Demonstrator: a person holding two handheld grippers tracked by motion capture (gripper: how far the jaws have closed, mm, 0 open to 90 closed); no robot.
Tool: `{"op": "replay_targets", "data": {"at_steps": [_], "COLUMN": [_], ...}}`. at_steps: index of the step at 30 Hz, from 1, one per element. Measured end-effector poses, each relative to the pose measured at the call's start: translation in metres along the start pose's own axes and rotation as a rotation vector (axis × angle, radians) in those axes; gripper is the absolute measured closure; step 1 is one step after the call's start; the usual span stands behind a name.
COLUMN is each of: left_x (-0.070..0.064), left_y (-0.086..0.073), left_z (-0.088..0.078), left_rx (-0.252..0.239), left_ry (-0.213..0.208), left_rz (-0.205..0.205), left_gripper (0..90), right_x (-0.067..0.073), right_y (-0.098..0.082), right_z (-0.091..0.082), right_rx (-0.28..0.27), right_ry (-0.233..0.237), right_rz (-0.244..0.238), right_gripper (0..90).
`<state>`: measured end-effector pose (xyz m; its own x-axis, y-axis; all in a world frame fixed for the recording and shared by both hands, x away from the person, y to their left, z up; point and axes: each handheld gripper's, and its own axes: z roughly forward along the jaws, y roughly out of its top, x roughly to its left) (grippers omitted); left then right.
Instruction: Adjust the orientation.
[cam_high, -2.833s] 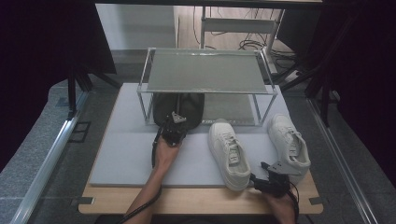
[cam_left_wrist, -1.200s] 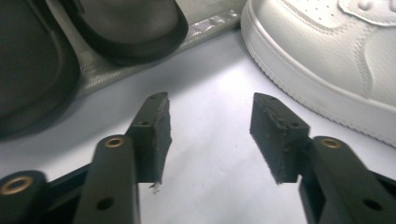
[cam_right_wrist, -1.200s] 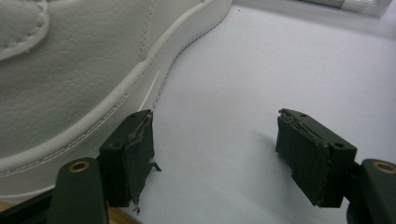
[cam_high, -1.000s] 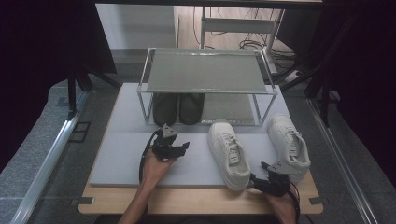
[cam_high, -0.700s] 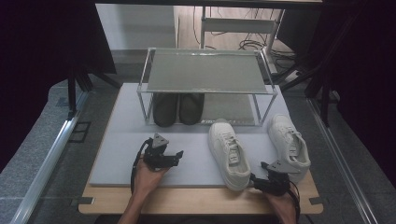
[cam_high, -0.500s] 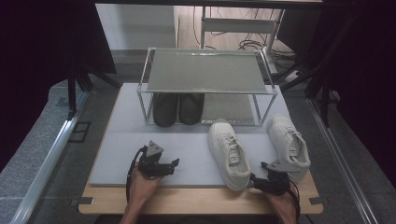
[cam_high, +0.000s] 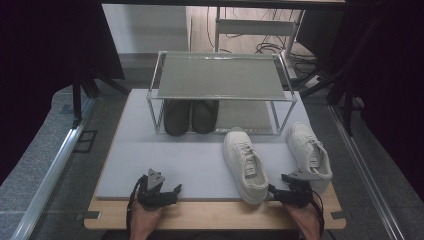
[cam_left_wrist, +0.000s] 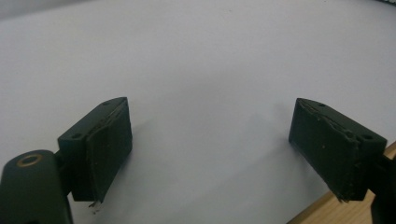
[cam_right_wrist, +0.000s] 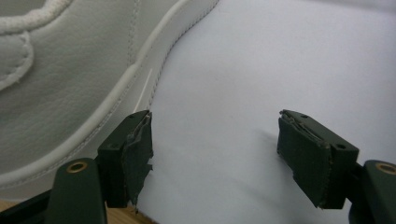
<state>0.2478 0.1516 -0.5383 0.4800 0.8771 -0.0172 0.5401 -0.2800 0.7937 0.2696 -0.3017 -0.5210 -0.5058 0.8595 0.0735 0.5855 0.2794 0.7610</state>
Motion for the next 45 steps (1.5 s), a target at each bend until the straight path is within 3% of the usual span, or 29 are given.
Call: {"op": "replay_targets", "data": {"at_steps": [10, 17, 28, 33, 45], "left_x": [0.001, 0.000, 0.000, -0.001, -0.001], "left_y": [0.000, 0.000, 0.000, 0.000, 0.000], "left_z": [0.001, 0.001, 0.001, 0.001, 0.001], "left_rx": [-0.006, -0.005, -0.005, -0.007, -0.007], "left_ry": [-0.001, 0.004, 0.007, 0.011, 0.014], "left_rz": [-0.004, -0.005, -0.008, -0.013, -0.014], "left_gripper": [13.0, 13.2, 13.3, 13.6, 13.8], "right_x": [-0.003, -0.004, -0.001, 0.005, 0.020], "right_y": [0.012, 0.027, 0.053, 0.065, 0.085], "right_z": [-0.010, -0.020, -0.035, -0.038, -0.013], "right_rx": [0.018, 0.010, -0.028, -0.041, 0.017], "right_ry": [-0.020, -0.023, 0.056, 0.096, 0.165], "right_rz": [-0.019, -0.037, -0.017, -0.039, -0.083], "right_gripper": [25.9, 30.2, 32.6, 35.5, 45.8]}}
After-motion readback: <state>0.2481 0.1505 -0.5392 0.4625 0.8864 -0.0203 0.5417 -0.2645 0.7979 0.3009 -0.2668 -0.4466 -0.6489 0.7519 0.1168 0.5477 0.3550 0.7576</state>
